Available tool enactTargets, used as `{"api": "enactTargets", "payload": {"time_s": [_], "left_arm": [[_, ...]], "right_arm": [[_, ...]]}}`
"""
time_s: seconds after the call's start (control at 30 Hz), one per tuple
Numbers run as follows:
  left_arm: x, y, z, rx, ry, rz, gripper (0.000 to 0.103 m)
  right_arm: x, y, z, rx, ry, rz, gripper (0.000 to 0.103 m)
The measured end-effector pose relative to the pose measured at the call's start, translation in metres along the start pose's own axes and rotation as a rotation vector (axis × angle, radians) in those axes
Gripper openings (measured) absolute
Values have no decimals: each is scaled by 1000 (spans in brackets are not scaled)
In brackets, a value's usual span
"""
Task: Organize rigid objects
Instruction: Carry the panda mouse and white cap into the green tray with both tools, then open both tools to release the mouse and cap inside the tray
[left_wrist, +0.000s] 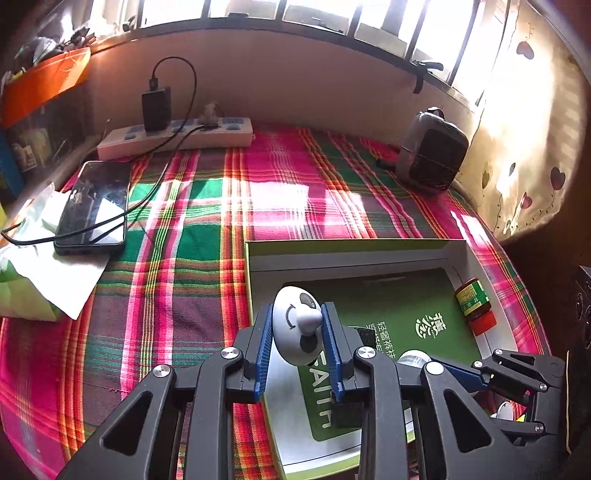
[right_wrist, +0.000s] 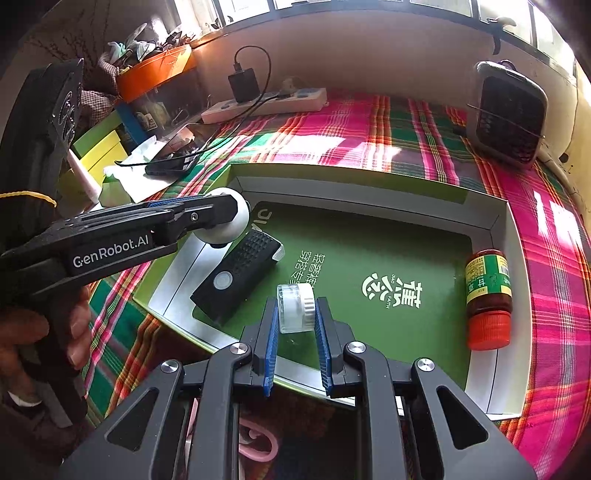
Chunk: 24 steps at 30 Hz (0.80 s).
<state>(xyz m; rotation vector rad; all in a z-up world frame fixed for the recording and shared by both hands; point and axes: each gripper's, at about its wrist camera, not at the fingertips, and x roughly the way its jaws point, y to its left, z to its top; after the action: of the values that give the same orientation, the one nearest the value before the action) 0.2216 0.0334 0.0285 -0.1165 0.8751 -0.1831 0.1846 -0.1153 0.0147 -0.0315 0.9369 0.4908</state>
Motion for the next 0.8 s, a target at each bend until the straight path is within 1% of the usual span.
{"api": "enactTargets", "payload": {"time_s": [0.17, 0.3, 0.5, 0.67, 0.8], "left_arm": [[2, -1, 1, 12, 7, 21, 25], [3, -7, 0, 47, 10, 54, 25], [3, -6, 1, 38, 17, 54, 25], [4, -12, 0, 71, 21, 94, 26], [3, -11, 0, 59, 25, 88, 27]], "right_arm": [[0, 1, 0, -3, -1, -4, 20], [0, 0, 0, -3, -2, -4, 20], [0, 0, -1, -2, -5, -3, 20], [-2, 0, -1, -3, -8, -4, 20], [-4, 0, -2, -2, -11, -6, 20]]}}
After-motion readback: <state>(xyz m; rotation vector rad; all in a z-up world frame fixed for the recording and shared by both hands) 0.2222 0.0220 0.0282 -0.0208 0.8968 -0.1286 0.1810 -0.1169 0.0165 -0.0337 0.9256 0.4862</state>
